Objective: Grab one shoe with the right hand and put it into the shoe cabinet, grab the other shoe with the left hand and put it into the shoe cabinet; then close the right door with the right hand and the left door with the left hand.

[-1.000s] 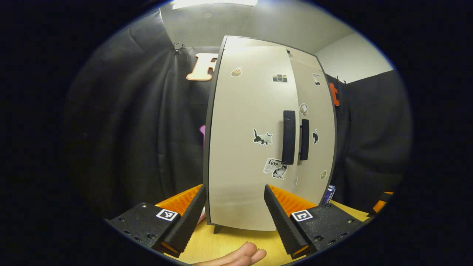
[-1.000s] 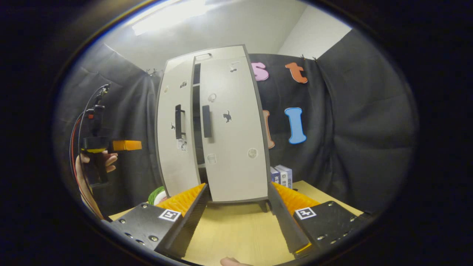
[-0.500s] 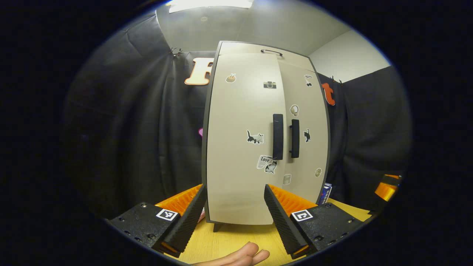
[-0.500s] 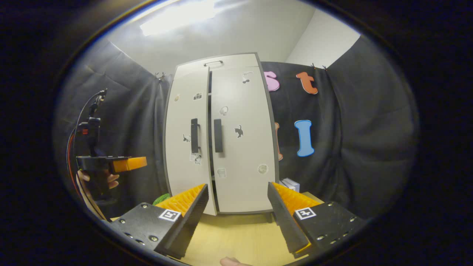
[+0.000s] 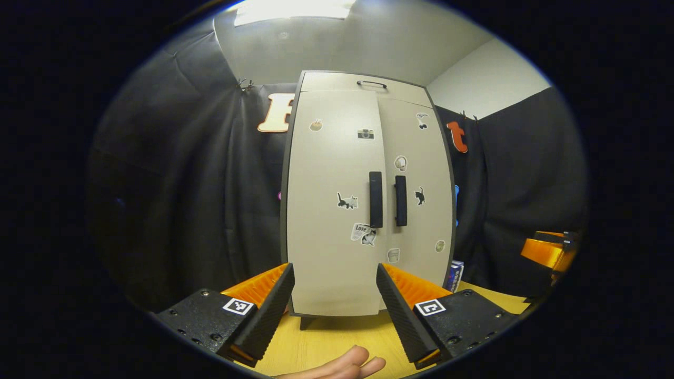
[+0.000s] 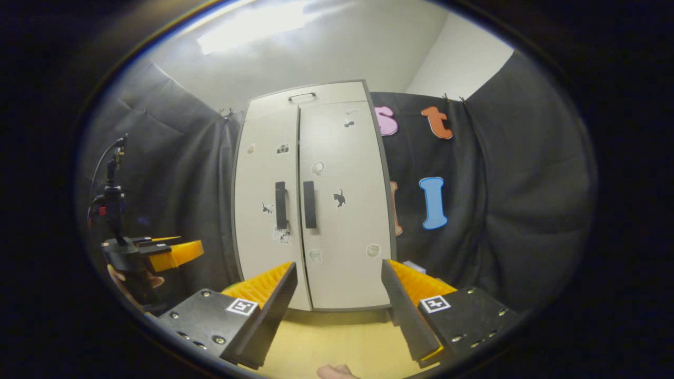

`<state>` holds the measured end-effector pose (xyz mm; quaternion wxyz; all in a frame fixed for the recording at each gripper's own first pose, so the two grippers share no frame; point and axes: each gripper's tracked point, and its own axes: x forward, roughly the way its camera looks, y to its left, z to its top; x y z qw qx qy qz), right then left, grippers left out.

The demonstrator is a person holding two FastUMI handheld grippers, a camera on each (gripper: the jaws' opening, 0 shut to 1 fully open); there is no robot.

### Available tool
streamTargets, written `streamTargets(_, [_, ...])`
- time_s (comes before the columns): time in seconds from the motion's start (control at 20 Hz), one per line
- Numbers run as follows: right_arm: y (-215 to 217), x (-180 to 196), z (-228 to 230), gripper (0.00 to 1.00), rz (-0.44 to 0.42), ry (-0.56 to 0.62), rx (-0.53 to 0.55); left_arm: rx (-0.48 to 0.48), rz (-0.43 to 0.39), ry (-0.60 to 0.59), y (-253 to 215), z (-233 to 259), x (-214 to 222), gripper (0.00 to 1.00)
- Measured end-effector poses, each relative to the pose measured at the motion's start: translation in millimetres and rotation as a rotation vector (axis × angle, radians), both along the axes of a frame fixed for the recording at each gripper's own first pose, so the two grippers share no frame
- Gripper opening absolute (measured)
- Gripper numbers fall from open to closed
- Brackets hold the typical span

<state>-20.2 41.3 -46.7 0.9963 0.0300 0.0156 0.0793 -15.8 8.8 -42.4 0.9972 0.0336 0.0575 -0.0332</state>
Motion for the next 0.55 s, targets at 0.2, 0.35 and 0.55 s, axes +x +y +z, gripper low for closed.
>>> streamTargets(0.2, [-0.7,-3.5,2.9,0.96,0.004,-0.007,-0.011,0.008,-0.002,0.002,-8.1,-0.1,-4.3,0.95])
streamTargets(0.35, [-3.5,-4.0,10.4,0.96,0.007,-0.033,-0.02,0.012,0.004,-0.023,-14.6,6.2,1.3,0.95])
streamTargets(0.55, [-6.2,1.9,16.1,0.96,0.005,-0.048,-0.026,-0.002,0.014,-0.039,-24.9,4.8,13.5,0.95])
